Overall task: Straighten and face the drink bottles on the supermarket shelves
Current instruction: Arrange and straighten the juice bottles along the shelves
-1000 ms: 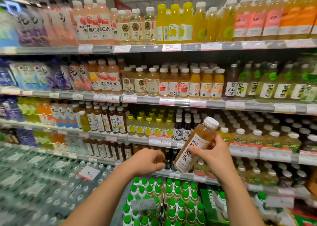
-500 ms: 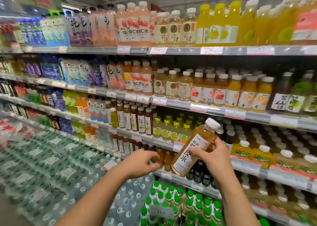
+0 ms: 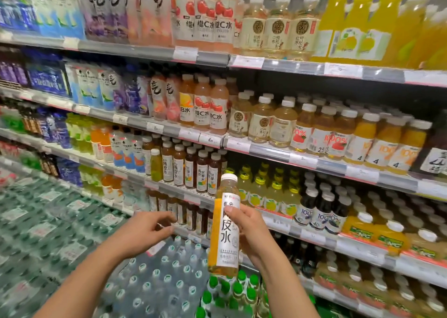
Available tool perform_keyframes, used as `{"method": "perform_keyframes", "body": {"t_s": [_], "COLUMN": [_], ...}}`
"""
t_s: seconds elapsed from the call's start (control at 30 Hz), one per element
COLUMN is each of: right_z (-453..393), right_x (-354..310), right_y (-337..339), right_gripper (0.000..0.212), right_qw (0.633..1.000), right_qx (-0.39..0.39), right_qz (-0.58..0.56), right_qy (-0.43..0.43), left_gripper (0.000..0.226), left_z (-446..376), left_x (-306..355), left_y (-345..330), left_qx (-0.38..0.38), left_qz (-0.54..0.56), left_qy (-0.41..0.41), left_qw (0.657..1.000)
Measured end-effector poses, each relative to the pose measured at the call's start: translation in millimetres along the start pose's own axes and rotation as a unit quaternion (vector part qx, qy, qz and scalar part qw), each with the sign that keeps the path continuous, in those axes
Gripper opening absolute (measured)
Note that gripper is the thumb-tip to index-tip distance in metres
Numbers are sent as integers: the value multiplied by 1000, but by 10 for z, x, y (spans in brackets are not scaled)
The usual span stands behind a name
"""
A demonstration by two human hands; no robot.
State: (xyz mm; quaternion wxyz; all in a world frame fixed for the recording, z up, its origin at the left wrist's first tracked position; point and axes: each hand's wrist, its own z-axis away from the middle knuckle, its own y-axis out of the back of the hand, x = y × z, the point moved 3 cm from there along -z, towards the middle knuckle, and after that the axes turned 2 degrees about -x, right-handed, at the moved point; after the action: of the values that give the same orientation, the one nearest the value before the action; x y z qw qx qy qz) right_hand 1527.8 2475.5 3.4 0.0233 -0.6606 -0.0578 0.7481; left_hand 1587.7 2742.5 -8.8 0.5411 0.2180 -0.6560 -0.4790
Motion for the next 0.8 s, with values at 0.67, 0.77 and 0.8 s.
{"method": "perform_keyframes", "body": {"t_s": [0.67, 0.77, 0.8], "right_z": [-1886, -2020, -2060], "right_x": [-91, -62, -46], "right_y": [-780, -779, -767], "right_gripper": [64, 60, 57], "right_qw": [903, 898, 896], "right_qx": [184, 194, 199], "right_qz": [387, 395, 397], "right_qy": [26, 3, -5], "left_gripper": [57, 29, 29], "left_z": [-3245, -3551, -3616], "left_x": [-2017, -2071, -2083], "left_y": [1175, 1139, 1116], "left_qx": [109, 114, 107], "left_qz": [6, -63, -98], "left_qy": [31, 31, 37], "left_qw": [993, 991, 989]}}
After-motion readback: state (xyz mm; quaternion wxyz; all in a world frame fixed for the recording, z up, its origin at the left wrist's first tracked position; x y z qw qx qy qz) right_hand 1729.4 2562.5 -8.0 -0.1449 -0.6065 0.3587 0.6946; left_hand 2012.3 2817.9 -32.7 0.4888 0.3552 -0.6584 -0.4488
